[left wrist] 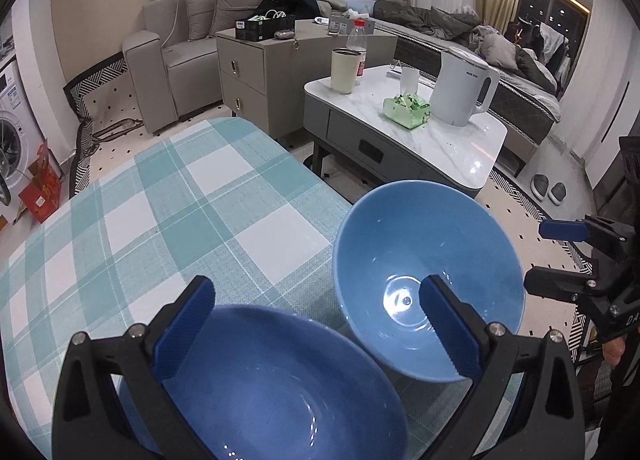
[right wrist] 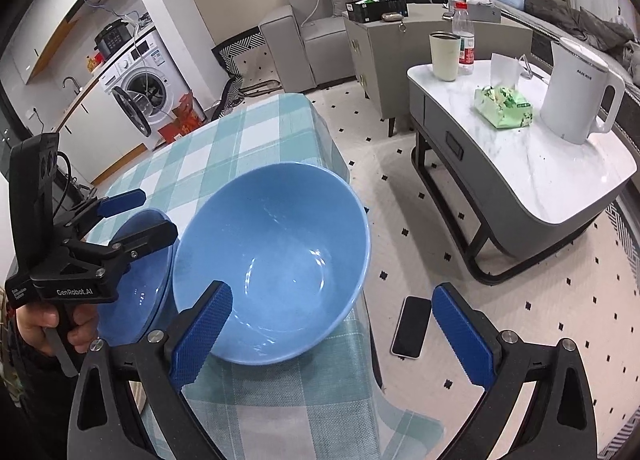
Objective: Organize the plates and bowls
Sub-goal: 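Move both open grippers to the rim of the light blue bowl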
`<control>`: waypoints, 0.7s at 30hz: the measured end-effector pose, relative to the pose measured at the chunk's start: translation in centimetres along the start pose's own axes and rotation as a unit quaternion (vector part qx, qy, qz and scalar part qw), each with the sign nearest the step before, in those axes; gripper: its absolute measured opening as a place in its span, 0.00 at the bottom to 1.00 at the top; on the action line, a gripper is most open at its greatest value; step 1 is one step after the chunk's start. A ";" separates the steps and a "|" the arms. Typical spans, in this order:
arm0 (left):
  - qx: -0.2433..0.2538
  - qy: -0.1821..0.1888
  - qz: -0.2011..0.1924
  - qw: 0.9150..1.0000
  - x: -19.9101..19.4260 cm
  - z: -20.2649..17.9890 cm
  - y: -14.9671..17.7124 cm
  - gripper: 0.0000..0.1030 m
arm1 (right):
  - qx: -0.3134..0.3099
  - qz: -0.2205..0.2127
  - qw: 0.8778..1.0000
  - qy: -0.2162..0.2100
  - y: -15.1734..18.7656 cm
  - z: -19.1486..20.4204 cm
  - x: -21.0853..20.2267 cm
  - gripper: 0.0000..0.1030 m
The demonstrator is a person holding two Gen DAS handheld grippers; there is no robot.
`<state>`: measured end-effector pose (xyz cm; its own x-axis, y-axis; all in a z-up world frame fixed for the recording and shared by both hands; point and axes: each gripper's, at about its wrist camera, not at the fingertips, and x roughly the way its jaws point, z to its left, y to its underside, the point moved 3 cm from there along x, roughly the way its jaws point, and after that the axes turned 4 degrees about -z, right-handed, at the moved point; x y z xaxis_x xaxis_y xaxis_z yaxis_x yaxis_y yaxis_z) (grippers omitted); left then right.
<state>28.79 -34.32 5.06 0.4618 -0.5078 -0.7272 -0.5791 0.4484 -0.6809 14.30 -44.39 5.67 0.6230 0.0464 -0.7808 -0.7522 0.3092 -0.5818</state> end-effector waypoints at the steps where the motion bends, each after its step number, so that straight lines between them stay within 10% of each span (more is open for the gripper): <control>1: 0.002 -0.001 0.001 1.000 0.2 -0.1 -0.1 0.99 | -0.002 0.003 1.000 0.000 0.0 0.0 0.2 0.99; 21: 0.033 0.008 0.036 0.999 3.3 -1.0 -0.1 0.96 | -0.014 0.022 1.000 -0.010 0.0 0.6 3.3 0.94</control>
<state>29.70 -36.77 2.81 0.4093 -0.4843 -0.7733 -0.5647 0.5312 -0.6316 16.45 -43.62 3.25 0.5930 0.0790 -0.8013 -0.7846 0.2805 -0.5529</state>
